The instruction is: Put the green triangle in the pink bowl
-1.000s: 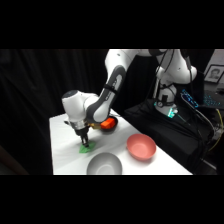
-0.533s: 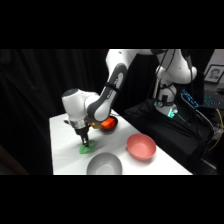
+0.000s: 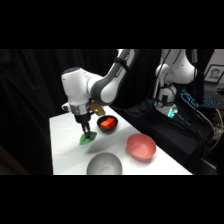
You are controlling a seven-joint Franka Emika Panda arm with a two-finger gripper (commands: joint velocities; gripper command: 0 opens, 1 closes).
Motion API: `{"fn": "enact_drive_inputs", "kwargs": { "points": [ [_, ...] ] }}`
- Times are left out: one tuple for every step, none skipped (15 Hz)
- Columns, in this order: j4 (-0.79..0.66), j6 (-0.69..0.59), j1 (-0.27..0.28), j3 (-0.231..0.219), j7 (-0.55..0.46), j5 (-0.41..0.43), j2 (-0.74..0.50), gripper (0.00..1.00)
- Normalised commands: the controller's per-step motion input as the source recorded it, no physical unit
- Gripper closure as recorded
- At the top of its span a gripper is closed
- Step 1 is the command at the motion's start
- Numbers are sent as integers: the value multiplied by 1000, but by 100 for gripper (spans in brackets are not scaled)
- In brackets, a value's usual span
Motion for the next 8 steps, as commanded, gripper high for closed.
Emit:
{"fn": "enact_drive_inputs", "kwargs": {
  "points": [
    [-454, -163, 97, -14, 27, -123, -589, 94],
    [-462, -149, 105, -12, 51, -141, -581, 94],
    [-490, -116, 107, 1, 57, -148, -592, 94],
    [-492, -89, 101, 10, 69, -148, -580, 94],
    [-508, -70, 99, 22, 78, -151, -590, 94],
    [-497, -69, 92, 30, 89, -147, -574, 94],
    [-507, -59, 87, 45, 90, -142, -572, 94],
    [-507, -52, 82, 59, 98, -141, -559, 94]
  ]
}}
